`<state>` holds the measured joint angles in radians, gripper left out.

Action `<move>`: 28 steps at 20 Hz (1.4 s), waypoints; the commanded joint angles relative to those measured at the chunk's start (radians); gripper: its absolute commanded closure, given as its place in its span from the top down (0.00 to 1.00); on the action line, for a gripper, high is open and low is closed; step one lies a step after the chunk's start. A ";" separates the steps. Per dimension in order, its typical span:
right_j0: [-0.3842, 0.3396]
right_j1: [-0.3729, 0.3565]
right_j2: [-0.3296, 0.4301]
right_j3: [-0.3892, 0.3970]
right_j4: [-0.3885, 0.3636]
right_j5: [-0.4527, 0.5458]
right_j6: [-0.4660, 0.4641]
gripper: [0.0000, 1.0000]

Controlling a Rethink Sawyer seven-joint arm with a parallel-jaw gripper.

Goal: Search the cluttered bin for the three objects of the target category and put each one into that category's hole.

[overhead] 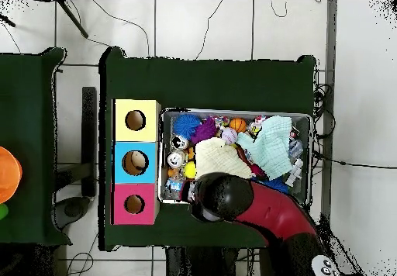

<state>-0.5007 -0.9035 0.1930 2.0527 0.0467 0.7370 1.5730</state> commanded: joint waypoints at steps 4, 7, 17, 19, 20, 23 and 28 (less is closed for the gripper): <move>-0.008 -0.009 0.050 -0.122 -0.039 0.205 0.013 1.00; -0.010 0.010 0.051 -0.163 -0.050 0.241 0.008 1.00; -0.052 0.073 0.054 -0.229 -0.064 0.260 -0.038 1.00; -0.050 0.080 0.050 -0.268 -0.089 0.303 -0.042 1.00; -0.049 0.089 0.052 -0.286 -0.096 0.318 -0.044 1.00; -0.046 0.120 0.055 -0.329 -0.110 0.332 -0.037 1.00; -0.046 0.172 0.062 -0.368 -0.114 0.296 -0.035 1.00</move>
<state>-0.5233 -0.8283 0.1930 1.7825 -0.0141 0.9549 1.5730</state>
